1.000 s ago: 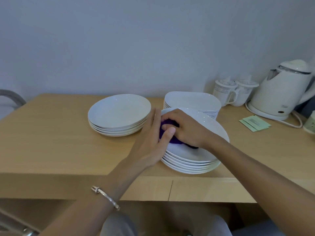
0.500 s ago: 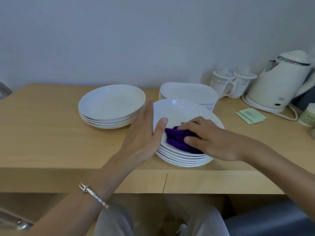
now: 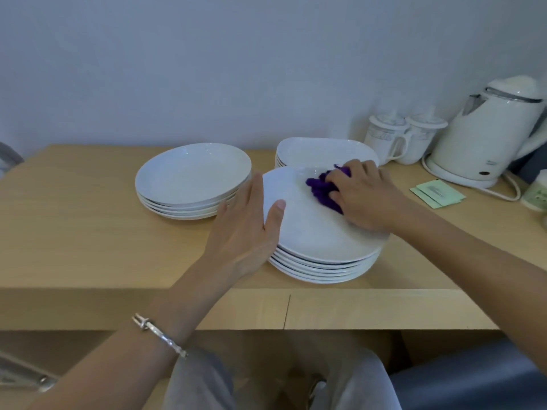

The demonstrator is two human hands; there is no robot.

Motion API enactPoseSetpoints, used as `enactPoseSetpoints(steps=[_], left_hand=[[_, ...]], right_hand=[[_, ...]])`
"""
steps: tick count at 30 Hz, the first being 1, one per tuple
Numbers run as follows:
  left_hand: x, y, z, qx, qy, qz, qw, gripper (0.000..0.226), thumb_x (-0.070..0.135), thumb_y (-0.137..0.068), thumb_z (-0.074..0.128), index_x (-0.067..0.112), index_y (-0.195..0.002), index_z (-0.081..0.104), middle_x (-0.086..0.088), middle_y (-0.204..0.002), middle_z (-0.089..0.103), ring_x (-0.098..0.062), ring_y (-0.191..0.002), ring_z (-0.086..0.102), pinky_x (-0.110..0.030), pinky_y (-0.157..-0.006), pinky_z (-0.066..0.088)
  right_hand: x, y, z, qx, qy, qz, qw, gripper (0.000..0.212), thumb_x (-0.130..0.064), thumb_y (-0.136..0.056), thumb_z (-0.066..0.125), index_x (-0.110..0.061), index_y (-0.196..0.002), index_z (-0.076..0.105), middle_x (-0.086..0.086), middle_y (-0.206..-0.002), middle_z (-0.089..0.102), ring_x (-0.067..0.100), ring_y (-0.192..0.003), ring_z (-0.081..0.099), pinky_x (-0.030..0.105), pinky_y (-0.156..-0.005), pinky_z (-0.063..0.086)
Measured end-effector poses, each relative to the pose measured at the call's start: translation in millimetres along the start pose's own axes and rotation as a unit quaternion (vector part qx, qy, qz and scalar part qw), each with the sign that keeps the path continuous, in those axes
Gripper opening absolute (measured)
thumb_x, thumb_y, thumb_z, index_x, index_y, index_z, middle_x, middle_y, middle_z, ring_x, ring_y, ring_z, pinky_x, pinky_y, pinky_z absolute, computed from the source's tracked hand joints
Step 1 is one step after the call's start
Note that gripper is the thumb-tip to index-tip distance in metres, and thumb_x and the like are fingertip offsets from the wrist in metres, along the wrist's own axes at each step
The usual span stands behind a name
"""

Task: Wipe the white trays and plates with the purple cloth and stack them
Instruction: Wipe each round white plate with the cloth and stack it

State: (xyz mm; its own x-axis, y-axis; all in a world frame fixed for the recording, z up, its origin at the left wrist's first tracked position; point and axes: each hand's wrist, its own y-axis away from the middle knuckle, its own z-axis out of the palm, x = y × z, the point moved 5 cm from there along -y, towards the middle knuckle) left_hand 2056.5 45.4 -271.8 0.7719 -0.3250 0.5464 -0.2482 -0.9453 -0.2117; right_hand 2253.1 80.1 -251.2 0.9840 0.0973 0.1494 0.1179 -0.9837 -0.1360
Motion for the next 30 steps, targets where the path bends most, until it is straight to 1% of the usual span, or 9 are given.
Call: enactPoseSetpoints(steps=[5, 8, 11, 14, 17, 20, 26, 28, 30], left_hand=[[-1, 1, 7, -0.018, 0.086, -0.006, 0.996, 0.072, 0.062, -0.094, 0.014, 0.027, -0.150, -0.014, 0.012, -0.160, -0.004, -0.004, -0.145, 0.002, -0.036, -0.120, 0.003], [-3, -2, 8, -0.016, 0.235, -0.018, 0.972, 0.088, 0.080, -0.075, 0.009, 0.037, -0.146, -0.023, 0.022, -0.158, -0.006, 0.002, -0.143, 0.004, -0.037, -0.121, 0.007], [-3, 0, 8, -0.013, 0.285, -0.039, 0.958, 0.090, 0.080, -0.075, 0.017, 0.040, -0.144, -0.024, 0.038, -0.148, -0.007, 0.003, -0.142, 0.007, -0.033, -0.120, 0.010], [-2, 1, 9, 0.007, 0.223, -0.028, 0.974, 0.077, 0.054, -0.096, 0.036, 0.035, -0.148, -0.017, 0.023, -0.156, 0.001, 0.000, -0.144, 0.004, -0.032, -0.119, 0.008], [-3, -2, 5, 0.002, 0.107, -0.024, 0.994, 0.062, 0.038, -0.101, 0.031, 0.025, -0.153, -0.003, 0.012, -0.160, 0.000, -0.002, -0.145, 0.001, -0.030, -0.119, 0.004], [-3, 0, 4, -0.010, 0.069, -0.049, 0.996, 0.063, 0.043, -0.101, 0.024, 0.021, -0.153, -0.004, 0.009, -0.161, -0.001, -0.007, -0.146, 0.001, -0.031, -0.118, 0.005], [-2, 1, 8, -0.002, 0.077, -0.033, 0.996, 0.080, 0.070, -0.085, 0.008, 0.030, -0.150, -0.015, 0.012, -0.160, -0.005, -0.006, -0.146, 0.000, -0.042, -0.120, 0.005], [-4, 1, 10, 0.004, 0.124, -0.023, 0.992, 0.087, 0.080, -0.081, 0.007, 0.032, -0.148, -0.019, 0.014, -0.160, -0.005, -0.004, -0.146, 0.001, -0.042, -0.120, 0.007], [-4, 1, 9, 0.014, 0.156, -0.025, 0.987, 0.089, 0.079, -0.079, 0.012, 0.032, -0.146, -0.023, 0.011, -0.160, 0.000, -0.005, -0.146, 0.004, -0.043, -0.119, 0.011]], right_hand=[[-28, 64, -16, -0.161, -0.207, -0.097, 0.960, 0.020, -0.041, -0.098, 0.034, -0.044, -0.116, 0.040, -0.009, -0.121, 0.036, 0.016, -0.116, 0.030, 0.033, -0.101, 0.026], [-71, 50, -18, -0.141, -0.355, -0.146, 0.913, 0.012, -0.034, -0.098, 0.041, -0.045, -0.097, 0.036, -0.006, -0.112, 0.040, 0.016, -0.109, 0.036, 0.034, -0.096, 0.031], [-89, 5, -11, -0.065, -0.316, -0.147, 0.935, 0.010, -0.028, -0.098, 0.041, -0.038, -0.098, 0.039, 0.000, -0.115, 0.038, 0.022, -0.106, 0.036, 0.036, -0.092, 0.033], [-76, -33, -1, -0.040, -0.242, -0.080, 0.966, 0.027, -0.029, -0.099, 0.038, -0.023, -0.126, 0.039, 0.006, -0.133, 0.032, 0.028, -0.119, 0.032, 0.037, -0.094, 0.028], [-44, -41, 3, 0.014, -0.127, -0.031, 0.991, 0.032, -0.030, -0.100, 0.036, -0.019, -0.130, 0.039, 0.010, -0.137, 0.031, 0.031, -0.124, 0.031, 0.042, -0.100, 0.026], [-11, -17, 3, 0.001, -0.049, 0.009, 0.999, 0.030, -0.032, -0.100, 0.033, -0.019, -0.126, 0.038, 0.011, -0.134, 0.034, 0.032, -0.121, 0.032, 0.045, -0.099, 0.027], [-39, 57, -16, -0.174, -0.200, -0.099, 0.959, 0.019, -0.038, -0.098, 0.038, -0.036, -0.117, 0.041, -0.005, -0.118, 0.038, 0.018, -0.111, 0.033, 0.036, -0.098, 0.029], [-66, 52, -19, -0.148, -0.265, -0.131, 0.944, 0.005, -0.039, -0.098, 0.038, -0.037, -0.102, 0.040, -0.008, -0.106, 0.039, 0.019, -0.106, 0.034, 0.037, -0.095, 0.031], [-84, 27, -16, -0.099, -0.257, -0.126, 0.953, 0.012, -0.039, -0.099, 0.037, -0.032, -0.107, 0.043, -0.005, -0.107, 0.039, 0.023, -0.106, 0.035, 0.039, -0.092, 0.034]])
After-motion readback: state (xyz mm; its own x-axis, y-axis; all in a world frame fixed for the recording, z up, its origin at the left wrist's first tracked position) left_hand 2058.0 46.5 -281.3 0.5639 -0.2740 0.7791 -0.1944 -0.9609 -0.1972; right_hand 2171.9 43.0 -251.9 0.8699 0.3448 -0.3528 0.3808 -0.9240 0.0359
